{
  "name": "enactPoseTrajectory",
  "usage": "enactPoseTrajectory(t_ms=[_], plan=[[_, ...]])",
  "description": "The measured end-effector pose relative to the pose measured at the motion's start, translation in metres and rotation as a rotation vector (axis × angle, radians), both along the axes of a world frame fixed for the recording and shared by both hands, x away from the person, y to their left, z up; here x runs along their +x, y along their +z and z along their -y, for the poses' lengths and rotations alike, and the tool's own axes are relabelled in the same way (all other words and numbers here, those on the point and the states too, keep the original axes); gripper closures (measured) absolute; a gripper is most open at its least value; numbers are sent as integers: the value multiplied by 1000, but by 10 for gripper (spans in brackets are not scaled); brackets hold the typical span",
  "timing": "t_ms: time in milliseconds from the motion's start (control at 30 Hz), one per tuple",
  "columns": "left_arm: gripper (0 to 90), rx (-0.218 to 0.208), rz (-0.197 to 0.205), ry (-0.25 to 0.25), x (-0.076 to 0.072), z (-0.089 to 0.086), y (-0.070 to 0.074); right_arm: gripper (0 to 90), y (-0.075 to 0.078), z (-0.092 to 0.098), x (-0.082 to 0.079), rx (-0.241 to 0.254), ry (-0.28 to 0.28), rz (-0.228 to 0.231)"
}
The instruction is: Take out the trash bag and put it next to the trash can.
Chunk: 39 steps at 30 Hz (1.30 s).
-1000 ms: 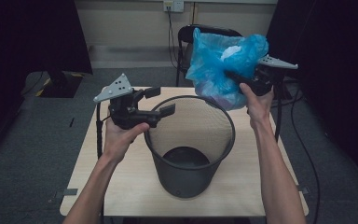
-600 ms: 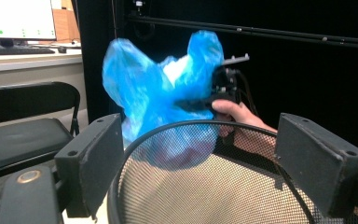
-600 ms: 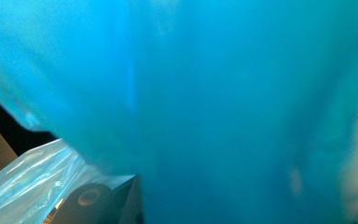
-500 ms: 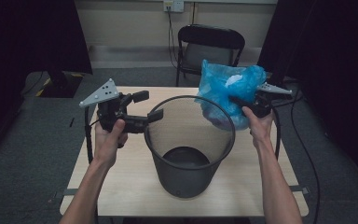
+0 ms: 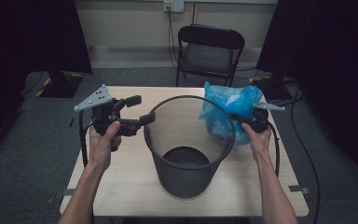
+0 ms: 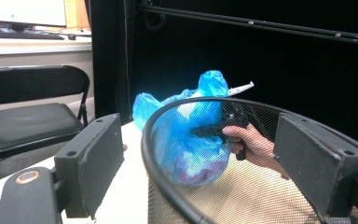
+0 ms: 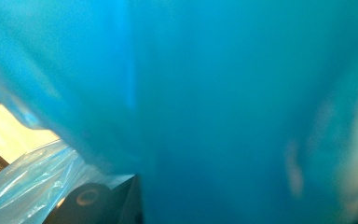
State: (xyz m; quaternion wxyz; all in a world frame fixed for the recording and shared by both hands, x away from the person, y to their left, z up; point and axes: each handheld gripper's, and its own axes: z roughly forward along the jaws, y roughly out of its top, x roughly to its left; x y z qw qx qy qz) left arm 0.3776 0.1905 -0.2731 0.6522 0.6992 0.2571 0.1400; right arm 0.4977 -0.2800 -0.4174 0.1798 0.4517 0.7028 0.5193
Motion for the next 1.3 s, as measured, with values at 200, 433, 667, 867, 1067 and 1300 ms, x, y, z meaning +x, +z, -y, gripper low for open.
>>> enactPoseTrajectory(t_ms=[200, 433, 667, 867, 1067, 1300], plan=[[154, -6, -23, 17, 0, -16, -14, 793, -33, -5, 0, -15, -4, -44], [158, 0, -54, 47, -3, -35, -36, 790, -55, -7, -11, -29, -3, -56], [161, 133, -154, 47, 0, -31, -81, 787, -66, -12, -10, -39, -39, -33], [170, 168, -201, 61, -2, -32, -103, 615, -54, -25, 4, -29, -14, -29], [171, 221, -291, 55, -5, -23, -142, 353, -37, -25, 1, 18, -26, -37], [171, 332, -356, 13, -13, -6, -178, 184, -12, -13, -16, 87, -37, -24]])
